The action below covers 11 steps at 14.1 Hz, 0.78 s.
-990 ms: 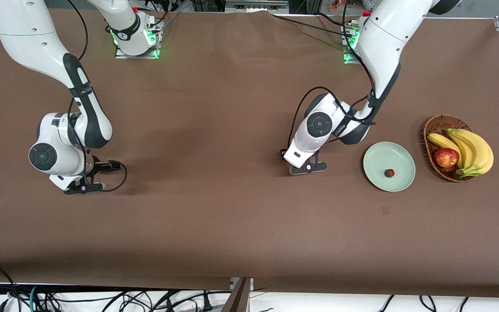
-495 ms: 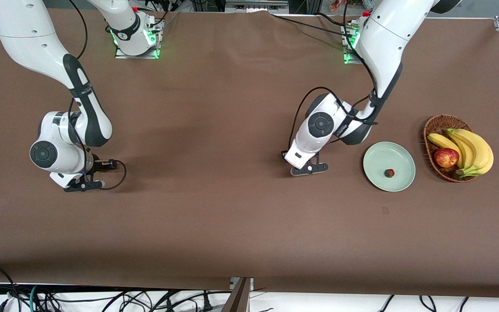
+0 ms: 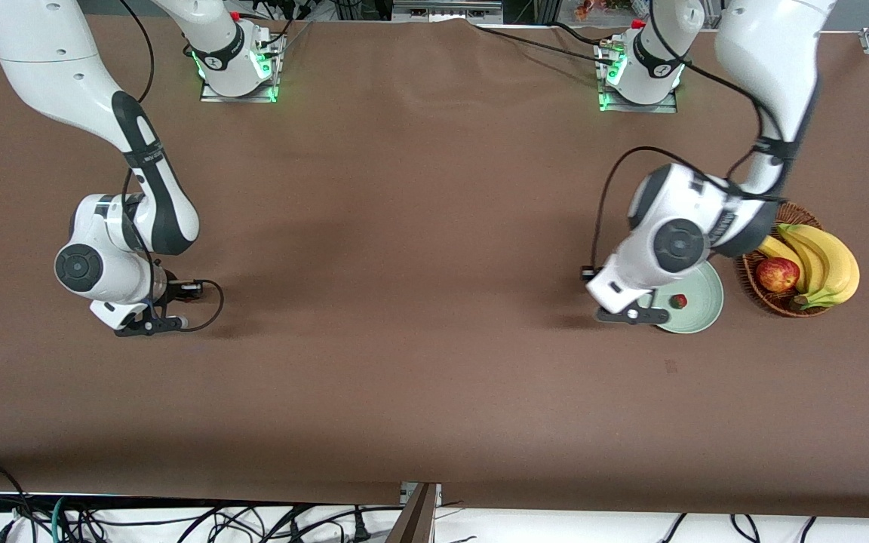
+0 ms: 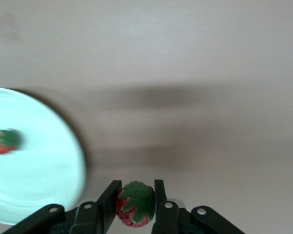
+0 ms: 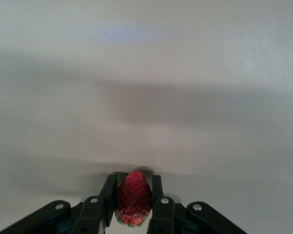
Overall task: Collect all strawberries into plate
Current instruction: 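Carry the strawberry to the plate while the right gripper grasps the last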
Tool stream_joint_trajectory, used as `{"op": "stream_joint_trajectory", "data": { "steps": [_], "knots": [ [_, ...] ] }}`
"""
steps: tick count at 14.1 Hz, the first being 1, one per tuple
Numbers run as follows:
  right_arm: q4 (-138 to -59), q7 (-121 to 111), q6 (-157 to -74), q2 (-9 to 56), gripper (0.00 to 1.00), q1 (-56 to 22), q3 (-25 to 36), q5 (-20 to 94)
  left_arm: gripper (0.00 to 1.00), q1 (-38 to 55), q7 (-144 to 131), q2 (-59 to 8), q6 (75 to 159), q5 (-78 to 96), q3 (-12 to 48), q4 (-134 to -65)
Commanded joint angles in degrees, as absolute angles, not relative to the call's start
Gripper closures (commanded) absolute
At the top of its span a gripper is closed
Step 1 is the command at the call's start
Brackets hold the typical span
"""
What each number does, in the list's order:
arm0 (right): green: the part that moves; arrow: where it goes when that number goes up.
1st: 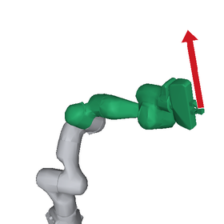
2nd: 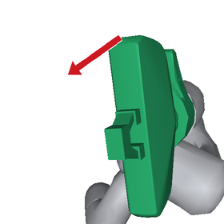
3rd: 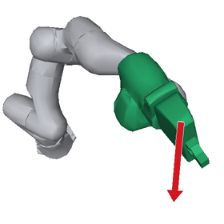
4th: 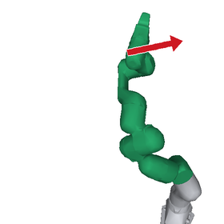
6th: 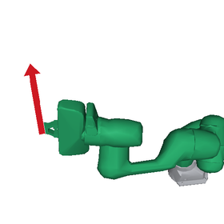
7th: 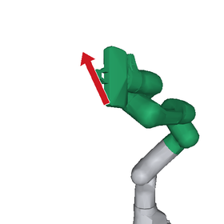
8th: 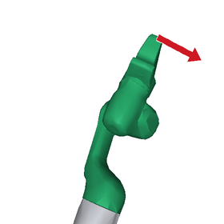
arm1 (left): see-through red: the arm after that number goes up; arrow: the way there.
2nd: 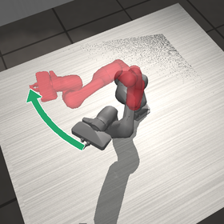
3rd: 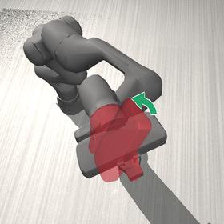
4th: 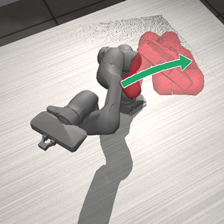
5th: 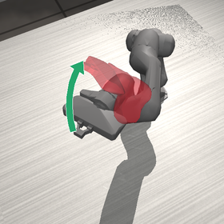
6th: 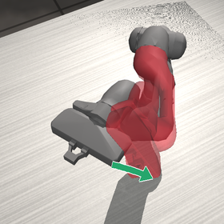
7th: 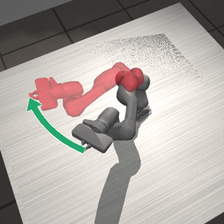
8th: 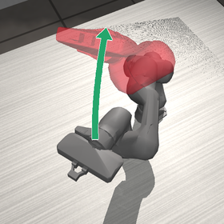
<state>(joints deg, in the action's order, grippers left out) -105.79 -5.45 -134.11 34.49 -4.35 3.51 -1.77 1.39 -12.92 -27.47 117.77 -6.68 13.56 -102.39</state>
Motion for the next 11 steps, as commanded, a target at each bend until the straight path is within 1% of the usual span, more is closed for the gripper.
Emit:
{"op": "stream_joint_trajectory", "data": {
  "steps": [1,3,4,5,6,7,8,9,11],
  "knots": [
    [-99.61,0.67,-133.68,36.10,0.95,-6.15,-0.51,-0.35,0.87,-5.60,1.53,-26.01,116.63,-8.00,14.24,-104.15],
    [-94.33,10.06,-133.68,39.45,0.95,-8.69,-4.12,0.87,0.86,-9.83,8.41,-26.98,117.51,-8.00,14.33,-105.11],
    [-91.87,15.94,-133.68,41.12,0.95,-11.22,-5.17,0.97,0.83,-10.54,10.53,-27.33,119.34,-8.00,14.41,-106.60],
    [-89.06,22.26,-133.68,42.79,0.95,-14.73,-5.36,0.97,0.82,-10.55,10.63,-27.16,122.31,-8.00,14.33,-109.57],
    [-85.64,28.15,-133.68,44.80,0.95,-18.42,-5.36,0.88,0.75,-11.16,11.07,-27.07,126.43,-8.00,14.24,-112.47],
    [-81.60,34.39,-133.68,47.26,0.95,-22.02,-5.36,0.88,0.70,-12.55,11.07,-26.98,129.87,-8.00,14.33,-115.11],
    [-77.39,40.46,-133.68,50.07,0.95,-25.71,-5.36,0.88,0.32,-12.83,11.07,-26.81,131.03,-8.00,14.33,-115.92],
    [-73.25,46.09,-133.68,52.53,0.95,-28.97,-5.36,0.88,0.00,-12.92,11.16,-26.46,130.70,-8.00,14.41,-115.84],
    [-66.21,54.10,-133.77,56.15,0.95,-34.16,-5.36,0.88,0.00,-12.83,11.08,-25.58,128.16,-8.00,14.76,-114.70]
  ]
}}
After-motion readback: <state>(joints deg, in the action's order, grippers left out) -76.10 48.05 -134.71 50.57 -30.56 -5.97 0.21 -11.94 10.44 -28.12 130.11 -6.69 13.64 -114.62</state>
